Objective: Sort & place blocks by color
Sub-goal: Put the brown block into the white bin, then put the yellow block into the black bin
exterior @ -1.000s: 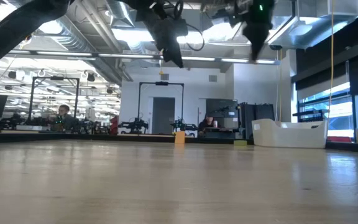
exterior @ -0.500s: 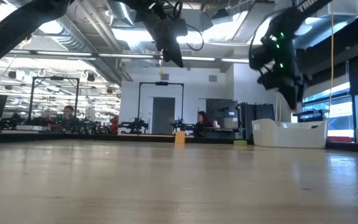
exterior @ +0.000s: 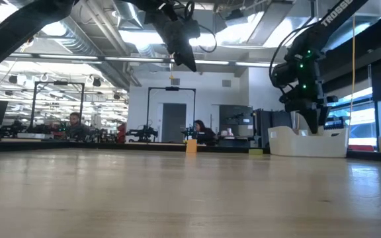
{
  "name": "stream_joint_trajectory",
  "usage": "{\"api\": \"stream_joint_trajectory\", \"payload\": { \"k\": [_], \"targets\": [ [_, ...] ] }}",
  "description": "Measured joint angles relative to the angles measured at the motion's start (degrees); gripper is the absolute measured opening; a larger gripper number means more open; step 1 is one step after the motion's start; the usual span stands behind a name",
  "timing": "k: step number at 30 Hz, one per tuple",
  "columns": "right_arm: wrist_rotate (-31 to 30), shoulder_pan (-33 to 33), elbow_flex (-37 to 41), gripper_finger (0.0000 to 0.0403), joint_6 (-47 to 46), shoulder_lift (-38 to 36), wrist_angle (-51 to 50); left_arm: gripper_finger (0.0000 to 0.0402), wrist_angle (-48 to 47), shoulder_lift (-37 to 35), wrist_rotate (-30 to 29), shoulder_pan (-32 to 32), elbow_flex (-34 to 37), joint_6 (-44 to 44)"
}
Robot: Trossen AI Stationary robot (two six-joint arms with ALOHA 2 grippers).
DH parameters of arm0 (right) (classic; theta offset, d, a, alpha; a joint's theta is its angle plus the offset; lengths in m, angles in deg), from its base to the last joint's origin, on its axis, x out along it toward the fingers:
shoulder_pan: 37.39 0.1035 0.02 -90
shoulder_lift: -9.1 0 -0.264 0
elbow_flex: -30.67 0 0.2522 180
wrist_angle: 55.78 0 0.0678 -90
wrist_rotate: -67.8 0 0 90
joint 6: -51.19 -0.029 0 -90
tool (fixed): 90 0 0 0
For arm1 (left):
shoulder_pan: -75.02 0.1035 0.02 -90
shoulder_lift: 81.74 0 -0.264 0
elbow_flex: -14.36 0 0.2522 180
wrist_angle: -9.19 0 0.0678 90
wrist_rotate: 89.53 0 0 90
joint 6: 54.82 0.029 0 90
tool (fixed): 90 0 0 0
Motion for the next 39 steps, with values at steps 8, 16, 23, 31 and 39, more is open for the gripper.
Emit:
{"api": "stream_joint_trajectory", "payload": {
  "k": [8,16,23,31,39],
  "targets": [
    [-0.13,0.02,0.0,0.0184,-0.15,0.0,0.21,0.0196,-0.02,0.04,-0.24,0.0,0.02,-0.09],
    [0.05,0.02,-2.27,0.0193,-0.3,0.04,-1.46,0.0196,-0.07,0.04,-3.42,-0.02,0.02,-1.42],
    [3.25,0.84,-11.74,0.0195,-3.25,-3.49,-6.76,0.0196,2.17,2.43,-15.72,0.0,0.02,-24.39],
    [3.35,3.99,-21.87,0.0196,-4.41,-9.86,-6.65,0.0196,5.97,10.86,-22.6,-0.49,0.04,-49.81],
    [3.37,7.13,-29.18,0.0196,-4.27,-14.13,-6.34,0.0196,7.17,16.57,-27.73,-1.01,0.09,-54.77]
  ]
}}
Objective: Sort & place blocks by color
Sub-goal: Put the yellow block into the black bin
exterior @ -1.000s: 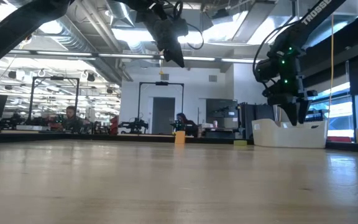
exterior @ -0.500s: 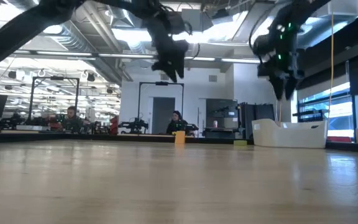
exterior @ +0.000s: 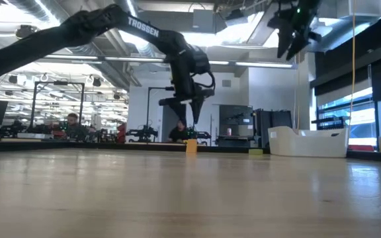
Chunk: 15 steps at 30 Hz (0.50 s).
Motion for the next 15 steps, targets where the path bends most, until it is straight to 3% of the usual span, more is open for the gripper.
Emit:
{"api": "stream_joint_trajectory", "payload": {
  "k": [3,15],
  "targets": [
    [-0.04,0.9,-1.16,0.0196,0.12,-1.07,0.0,0.0196,0.39,0.81,-2.69,-0.11,-0.07,-2.57],
    [-0.07,2.97,-1.6,0.0196,1.65,-1.96,0.55,0.0196,6.71,2.92,-2.82,0.06,1.73,-8.21]
  ]
}}
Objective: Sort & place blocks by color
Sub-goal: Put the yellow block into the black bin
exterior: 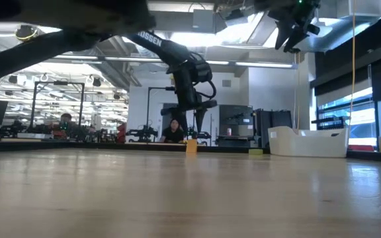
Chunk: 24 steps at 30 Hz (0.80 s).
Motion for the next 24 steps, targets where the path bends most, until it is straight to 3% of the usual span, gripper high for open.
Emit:
{"api": "stream_joint_trajectory", "payload": {
  "k": [12,24],
  "targets": [
    [0.07,-0.02,0.0,0.0196,1.25,0.0,0.4,0.0196,2.71,0.03,0.76,0.06,6.39,-1.74],
    [0.06,-0.02,0.0,0.0196,1.29,0.0,0.42,0.0196,6.8,0.73,4.64,0.51,6.8,-2.64]
  ]
}}
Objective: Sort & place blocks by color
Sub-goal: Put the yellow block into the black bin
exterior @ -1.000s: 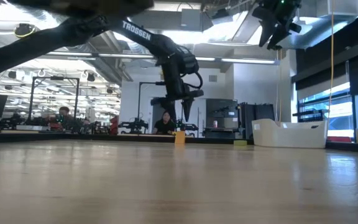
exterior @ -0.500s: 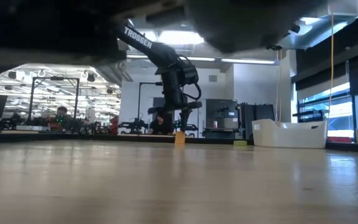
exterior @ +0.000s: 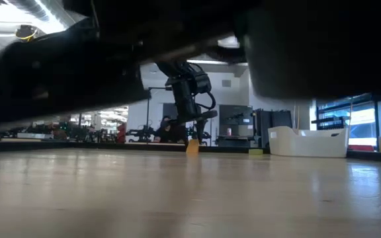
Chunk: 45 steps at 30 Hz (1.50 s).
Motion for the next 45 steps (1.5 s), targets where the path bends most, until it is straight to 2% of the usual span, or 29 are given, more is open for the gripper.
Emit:
{"api": "stream_joint_trajectory", "payload": {
  "k": [7,17,22,25,30,37,45],
  "targets": [
    [0.34,-0.04,0.0,0.0196,0.0,0.0,0.02,0.0196,0.9,1.21,0.24,0.65,0.07,-0.8],
    [1.08,-0.02,0.0,0.0196,0.0,0.0,0.31,0.0194,2.4,2.19,2.28,1.57,-0.01,2.72],
    [1.07,0.0,0.0,0.0196,0.0,0.0,0.35,0.0149,0.17,2.65,2.35,1.69,-0.16,5.07],
    [1.07,0.0,0.0,0.0196,0.0,0.0,0.42,0.0108,-0.24,2.57,2.46,1.73,-0.2,8.21],
    [1.07,0.0,0.0,0.0196,0.1,0.0,0.5,0.0108,-2.25,2.22,5.21,2.29,-0.12,13.21],
    [1.0,-0.03,0.0,0.0196,0.66,0.02,0.52,0.0108,-12.8,0.94,8.1,1.82,-3.41,23.41],
    [1.34,-0.02,-0.02,0.0196,1.51,0.02,0.57,0.0108,-22.5,-8.56,9.6,-2.52,-4.92,37.64]
  ]
}}
